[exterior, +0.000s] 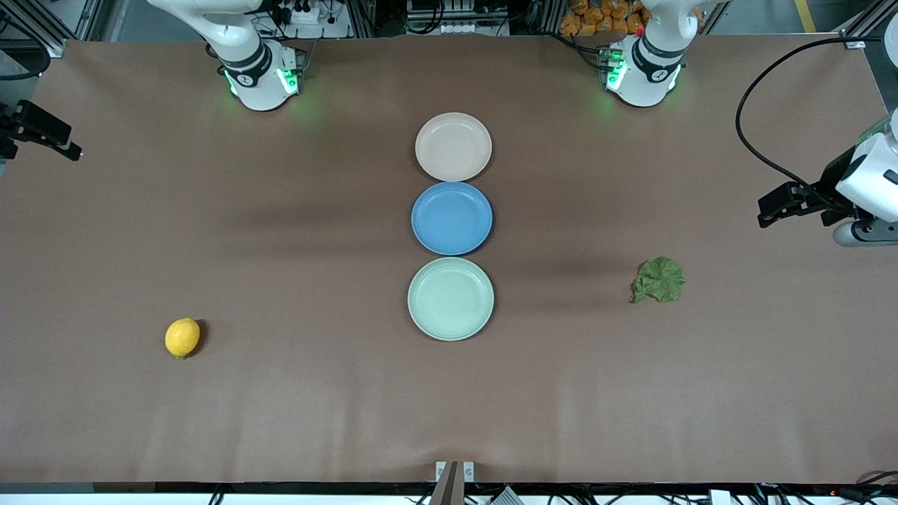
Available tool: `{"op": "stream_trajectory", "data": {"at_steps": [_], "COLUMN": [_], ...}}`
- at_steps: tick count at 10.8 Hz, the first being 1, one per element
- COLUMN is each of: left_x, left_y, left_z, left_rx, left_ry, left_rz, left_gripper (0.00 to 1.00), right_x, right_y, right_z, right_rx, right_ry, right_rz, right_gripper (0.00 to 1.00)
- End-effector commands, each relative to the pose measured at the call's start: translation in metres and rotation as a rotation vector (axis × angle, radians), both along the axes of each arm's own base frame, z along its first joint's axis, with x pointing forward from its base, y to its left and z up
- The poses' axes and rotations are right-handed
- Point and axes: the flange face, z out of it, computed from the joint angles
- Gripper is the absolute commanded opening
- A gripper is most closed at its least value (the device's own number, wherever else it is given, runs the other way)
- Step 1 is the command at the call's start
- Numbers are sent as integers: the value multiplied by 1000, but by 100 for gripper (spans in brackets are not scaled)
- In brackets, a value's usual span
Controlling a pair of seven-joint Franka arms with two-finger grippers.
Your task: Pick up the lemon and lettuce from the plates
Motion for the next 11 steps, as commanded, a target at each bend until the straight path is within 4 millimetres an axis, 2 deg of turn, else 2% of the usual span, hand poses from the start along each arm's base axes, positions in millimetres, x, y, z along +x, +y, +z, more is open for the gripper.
{"op": "stream_trajectory", "data": {"at_steps": [1, 4, 5, 11], "left_x": [-12, -20, -21, -22], "left_y": [-9, -20, -24, -20], "left_z": [25, 45, 46, 47], "left_rx": [-27, -54, -55, -53], "left_ry": [-29, -43, -44, -40], "left_rz": [-5, -16, -22, -27], "left_gripper": [100, 100, 100, 100], "right_x": [11, 13, 15, 20], "right_y": [-4, 3, 2, -2], "right_z": [4, 2, -1, -6], "right_rx": [-12, -7, -9, -12], "right_ry": [8, 6, 9, -6], "right_rz": [-6, 13, 13, 8], "right_gripper": [100, 100, 100, 100]}}
